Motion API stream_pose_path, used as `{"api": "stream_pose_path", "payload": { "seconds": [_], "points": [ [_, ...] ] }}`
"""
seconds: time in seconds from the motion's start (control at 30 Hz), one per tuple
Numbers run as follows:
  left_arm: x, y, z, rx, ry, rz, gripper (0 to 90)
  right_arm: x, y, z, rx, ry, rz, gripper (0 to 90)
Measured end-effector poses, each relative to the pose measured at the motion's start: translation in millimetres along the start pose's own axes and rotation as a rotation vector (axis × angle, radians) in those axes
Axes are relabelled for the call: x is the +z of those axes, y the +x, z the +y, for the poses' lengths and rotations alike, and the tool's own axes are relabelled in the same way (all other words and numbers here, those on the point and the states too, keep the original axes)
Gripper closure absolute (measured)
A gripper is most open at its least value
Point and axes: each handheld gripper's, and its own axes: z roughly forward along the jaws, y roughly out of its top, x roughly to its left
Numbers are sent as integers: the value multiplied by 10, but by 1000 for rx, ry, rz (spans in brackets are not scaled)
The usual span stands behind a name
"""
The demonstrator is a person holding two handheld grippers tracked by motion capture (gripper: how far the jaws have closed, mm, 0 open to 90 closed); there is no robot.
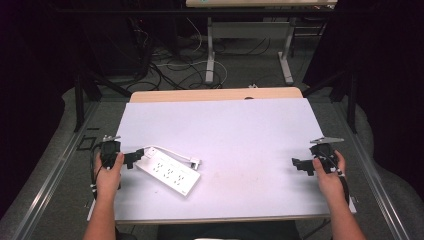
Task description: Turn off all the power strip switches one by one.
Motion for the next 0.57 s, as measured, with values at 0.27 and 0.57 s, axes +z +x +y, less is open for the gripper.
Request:
{"api": "stream_pose_path", "payload": {
  "seconds": [0.27, 0.57],
  "points": [
    [3, 6, -3, -4, -8, 6, 22, 13, -11, -15, 8, 4, -2, 0],
    [20, -5, -10, -9, -1, 8, 23, 15, -13, -19, 7, 6, 0, 0]
  ]
}}
